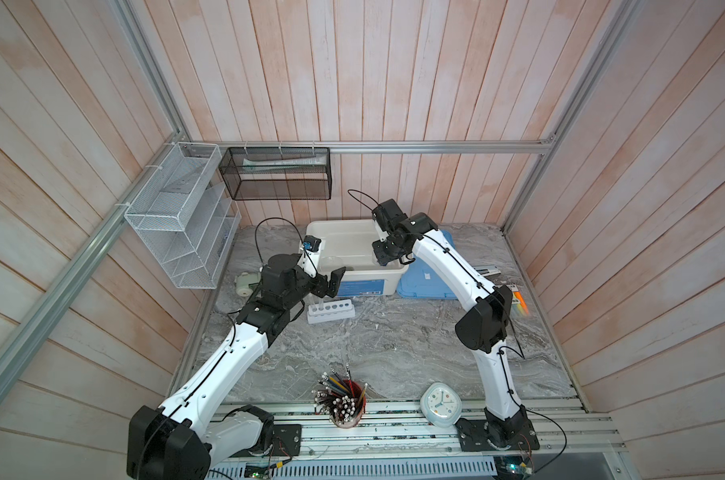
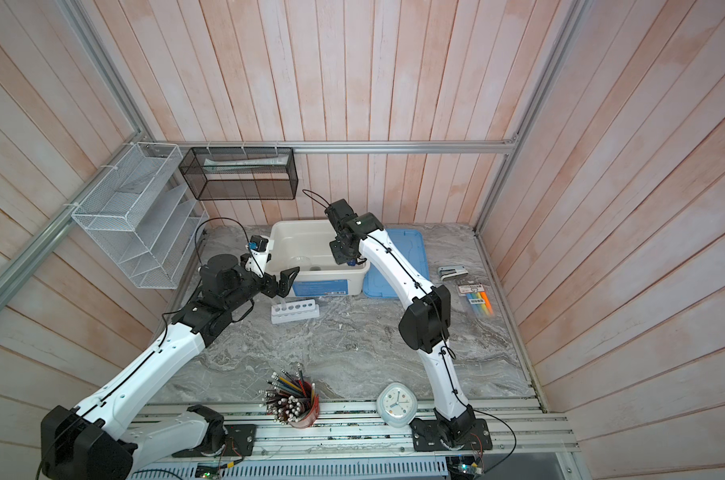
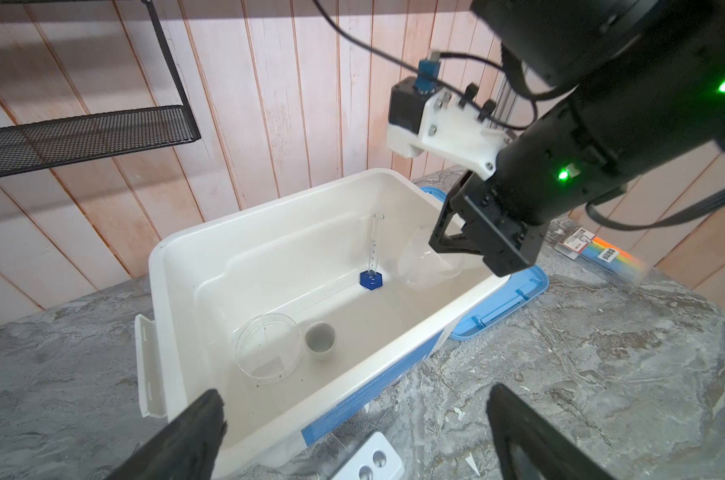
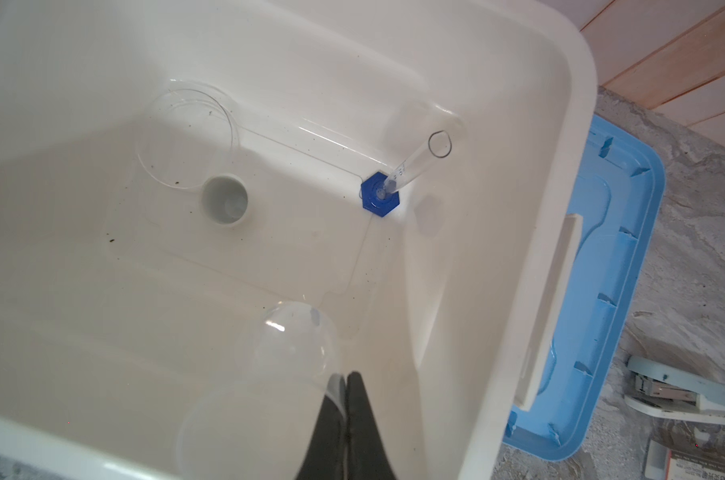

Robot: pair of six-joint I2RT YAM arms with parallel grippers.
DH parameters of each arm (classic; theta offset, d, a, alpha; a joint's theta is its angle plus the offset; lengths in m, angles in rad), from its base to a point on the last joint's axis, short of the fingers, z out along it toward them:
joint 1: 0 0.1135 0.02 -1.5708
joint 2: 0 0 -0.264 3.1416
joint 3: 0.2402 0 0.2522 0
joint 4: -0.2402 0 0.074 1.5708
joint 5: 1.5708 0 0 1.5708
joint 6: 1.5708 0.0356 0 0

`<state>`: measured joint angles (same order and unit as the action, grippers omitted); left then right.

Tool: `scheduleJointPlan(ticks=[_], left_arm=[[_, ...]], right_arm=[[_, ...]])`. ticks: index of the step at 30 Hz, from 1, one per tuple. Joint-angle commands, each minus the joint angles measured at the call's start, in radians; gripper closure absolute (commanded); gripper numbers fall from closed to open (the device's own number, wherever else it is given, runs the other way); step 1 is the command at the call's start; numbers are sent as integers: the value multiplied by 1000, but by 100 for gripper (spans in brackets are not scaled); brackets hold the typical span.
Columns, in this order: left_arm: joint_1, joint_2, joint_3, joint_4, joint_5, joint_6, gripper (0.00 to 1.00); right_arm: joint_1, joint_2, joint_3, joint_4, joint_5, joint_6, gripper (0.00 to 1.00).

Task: Organize the chemistry lab equipment
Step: 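Lift the clear beaker with the right gripper and carry it to the tub, then lower the clear beaker into the tub with the right gripper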

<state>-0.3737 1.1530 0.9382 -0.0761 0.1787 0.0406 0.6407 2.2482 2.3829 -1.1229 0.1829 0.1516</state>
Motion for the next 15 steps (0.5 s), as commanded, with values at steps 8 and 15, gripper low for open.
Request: scheduleJointPlan(ticks=[8, 15], left_arm=[[11, -22, -13, -19, 10, -2, 0], [13, -13, -13, -19, 10, -4, 0]], right_arm=[[-34, 110, 59, 11, -24, -25, 99], [-60, 150, 56, 27, -58, -37, 98]])
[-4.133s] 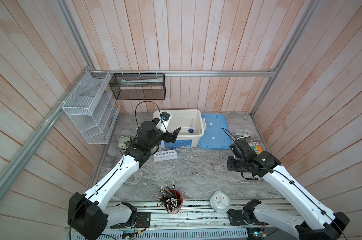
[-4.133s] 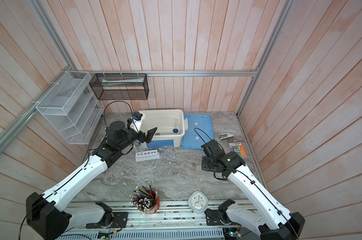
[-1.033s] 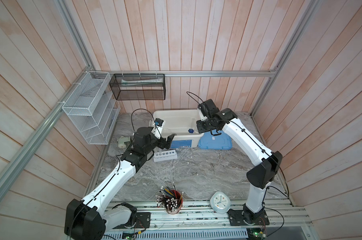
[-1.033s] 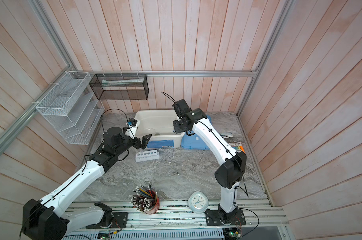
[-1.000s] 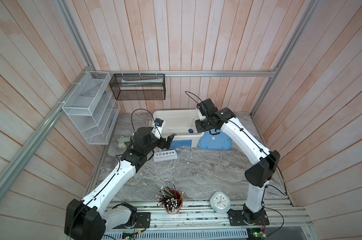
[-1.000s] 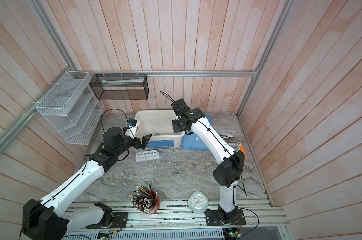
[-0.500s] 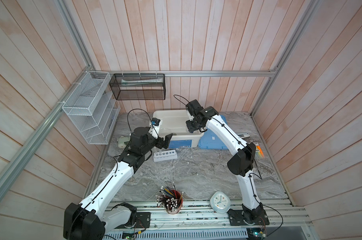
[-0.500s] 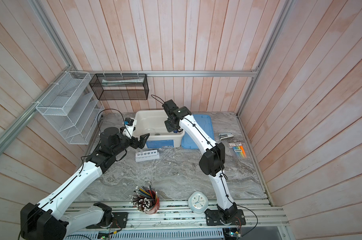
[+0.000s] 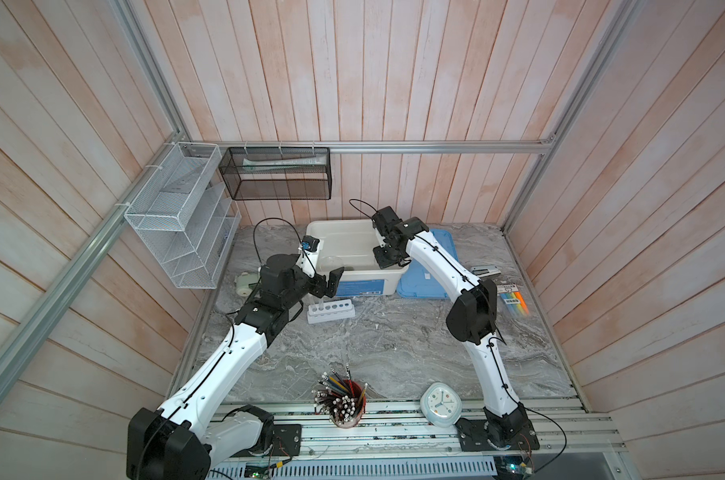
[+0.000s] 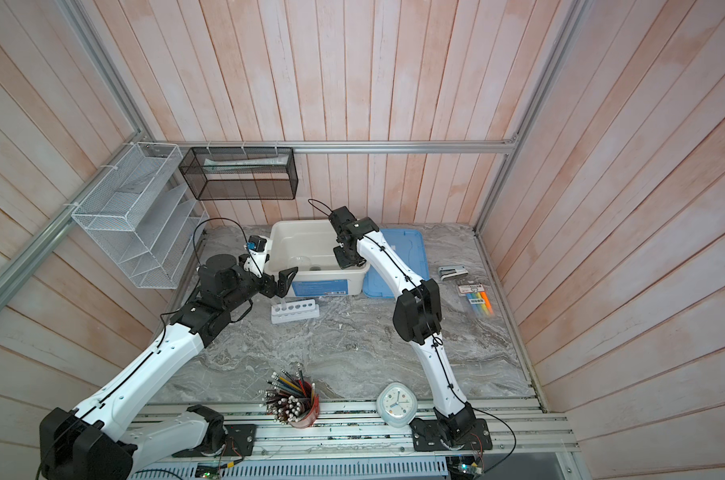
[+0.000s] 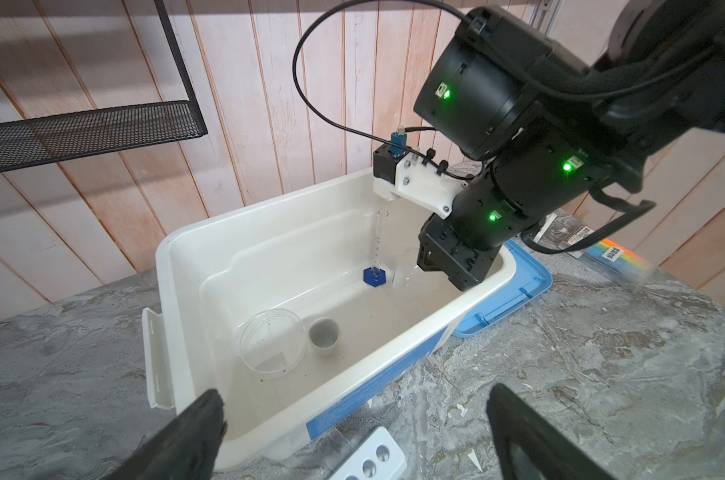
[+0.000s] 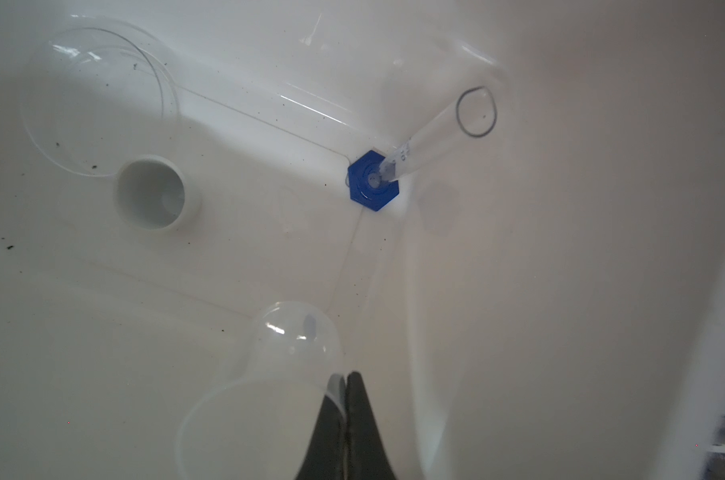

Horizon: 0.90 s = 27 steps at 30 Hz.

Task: Organize the chemistry lab equipment
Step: 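Lower the clear beaker into the tub with the right gripper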

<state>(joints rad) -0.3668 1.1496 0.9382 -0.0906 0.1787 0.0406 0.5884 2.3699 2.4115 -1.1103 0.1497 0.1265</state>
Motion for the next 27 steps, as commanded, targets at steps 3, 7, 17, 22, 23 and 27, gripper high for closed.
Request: scheduleJointPlan(ticks=[3, 7, 17, 22, 23, 27], left_arm=[[6, -4, -7, -8, 13, -5, 0], [10, -1, -8, -7, 8, -4, 0], [14, 10, -6, -6, 22, -8, 0], [16, 4, -12, -5, 21, -10, 0], [16, 3, -12, -4, 23, -10, 0], [16, -1, -13, -5, 24, -10, 0]], right_arm=[[-18, 43, 31, 33, -43, -11, 98], [-18, 62, 46, 45, -54, -10, 98], [6, 100, 124, 41, -59, 13, 98], [22, 110, 126, 50, -56, 23, 98], [25, 113, 126, 52, -60, 27, 98], [24, 120, 122, 50, -51, 52, 97]])
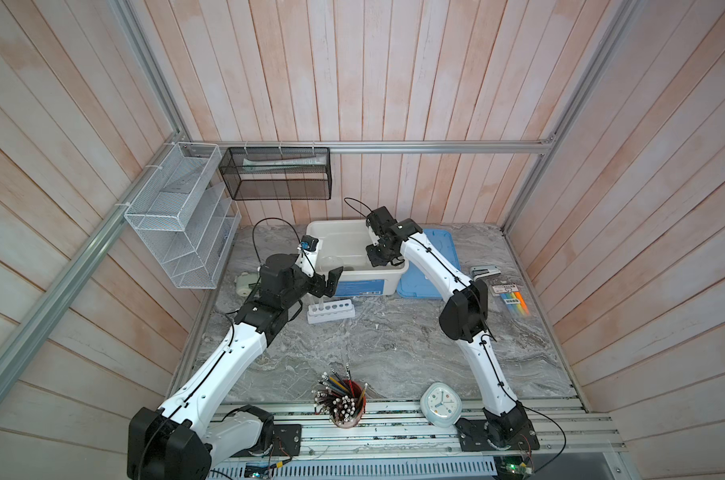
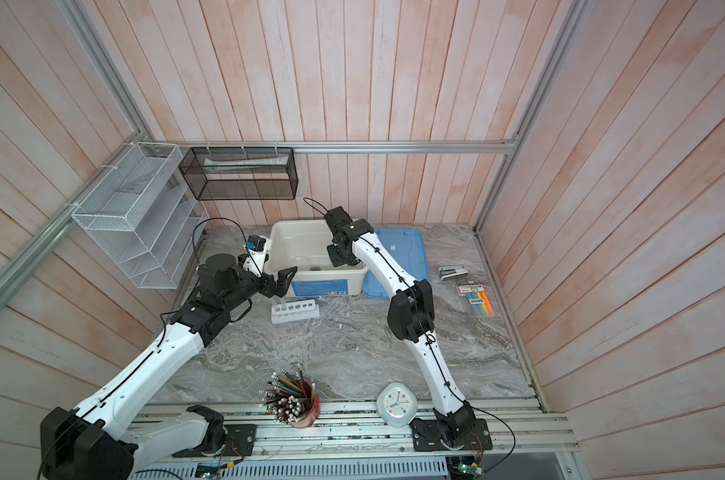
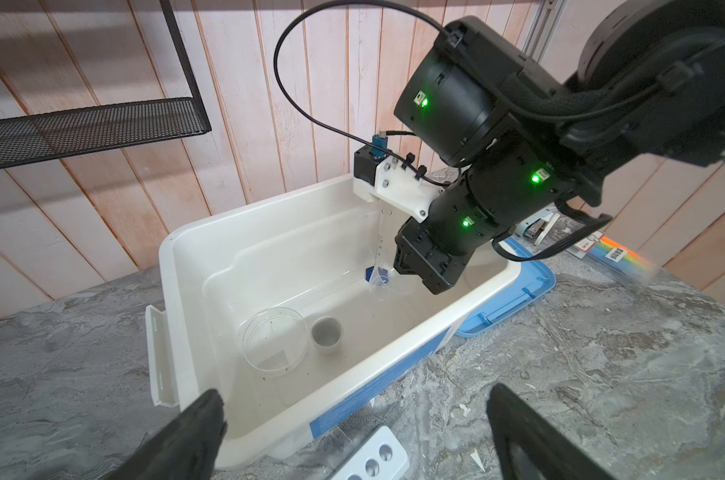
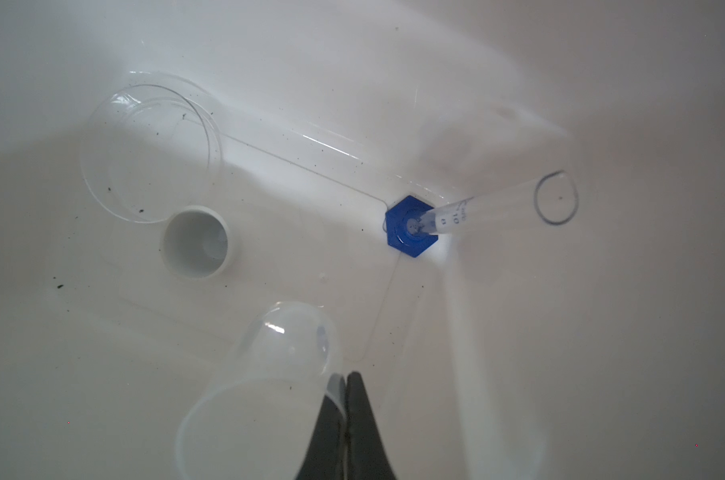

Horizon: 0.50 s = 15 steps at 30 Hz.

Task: Organize the chemistry lab equipment
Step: 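Lower the clear beaker into the tub with the right gripper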

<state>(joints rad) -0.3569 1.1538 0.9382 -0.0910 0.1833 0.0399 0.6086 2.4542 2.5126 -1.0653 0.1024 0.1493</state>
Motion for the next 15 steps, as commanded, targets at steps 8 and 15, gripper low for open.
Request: scheduleJointPlan(ticks=[8, 15], left_arm=[[6, -11, -15, -4, 23, -11, 0], [6, -16, -16, -4, 26, -11, 0]], right_arm=[[4, 29, -15, 1, 31, 88, 96], [4, 46, -26, -13, 32, 93, 95]])
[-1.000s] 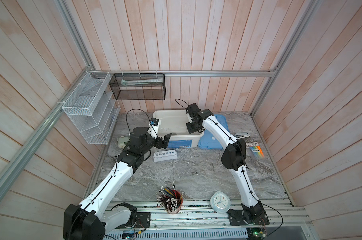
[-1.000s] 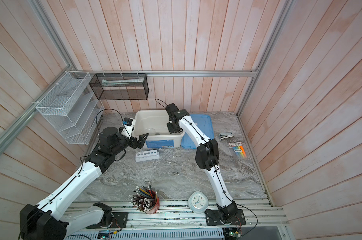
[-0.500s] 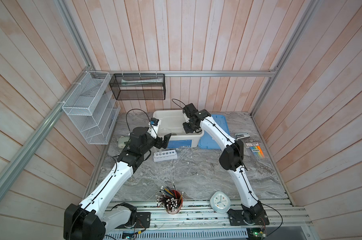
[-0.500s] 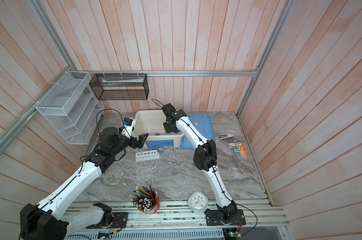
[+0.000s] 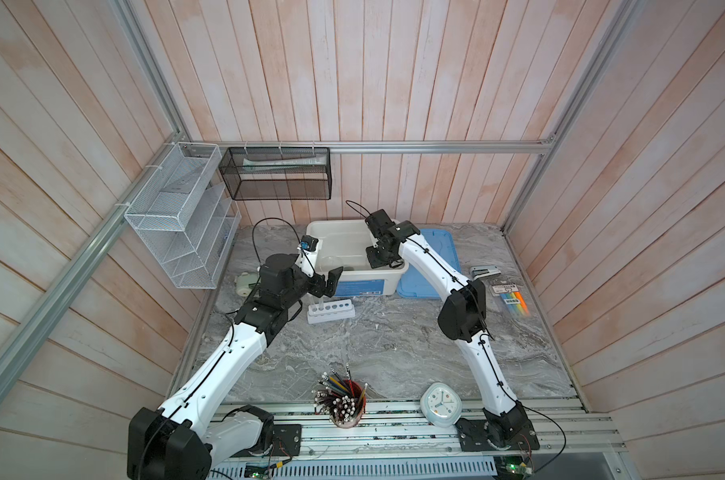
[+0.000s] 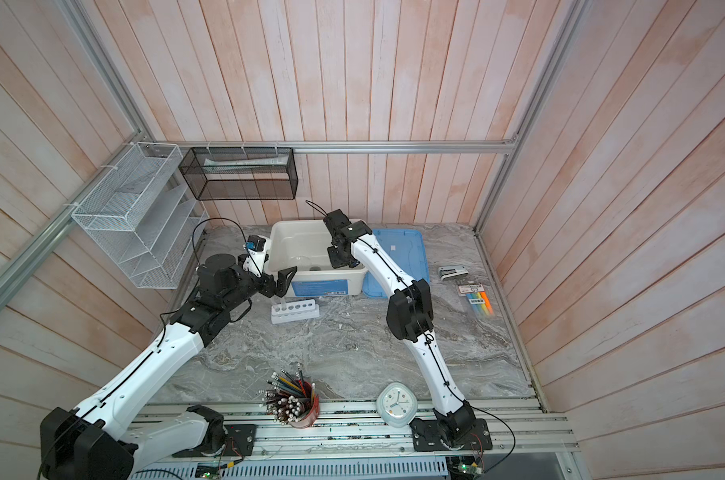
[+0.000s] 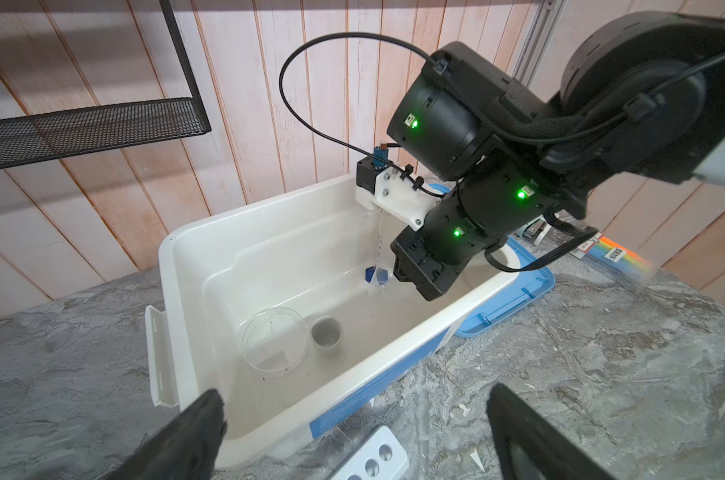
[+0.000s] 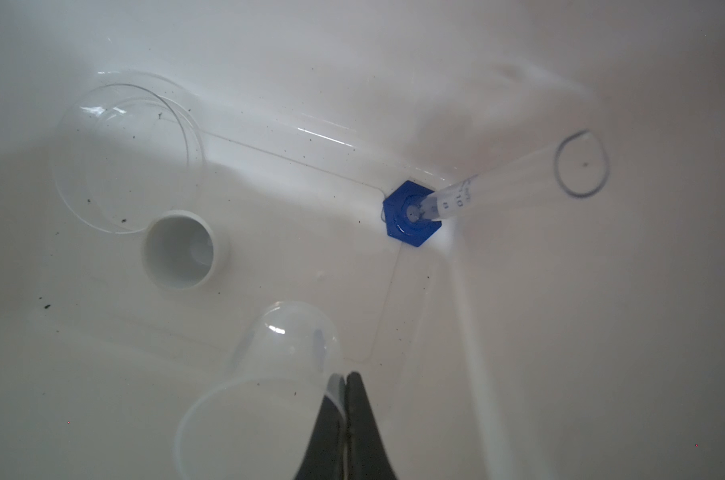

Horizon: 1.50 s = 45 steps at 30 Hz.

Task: Organize the chemistry lab equipment
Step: 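Lower the clear beaker into the tub with the right gripper, then open the right gripper to release the beaker inside the tub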

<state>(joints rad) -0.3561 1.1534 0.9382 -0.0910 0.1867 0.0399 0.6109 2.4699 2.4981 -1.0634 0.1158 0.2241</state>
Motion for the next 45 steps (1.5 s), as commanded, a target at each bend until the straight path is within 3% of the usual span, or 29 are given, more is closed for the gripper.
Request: scheduleJointPlan(ticks=[1, 31, 45], left_arm=[[6, -17, -16, -4, 22, -11, 0], [5, -17, -21, -6, 19, -11, 0], [5, -15, -21, -5, 21, -13, 0]], right_arm=[[1, 35, -9, -15, 17, 16, 95], [-4, 80, -23, -11, -1, -2, 91], [-9, 86, -28, -4, -11, -6, 79]])
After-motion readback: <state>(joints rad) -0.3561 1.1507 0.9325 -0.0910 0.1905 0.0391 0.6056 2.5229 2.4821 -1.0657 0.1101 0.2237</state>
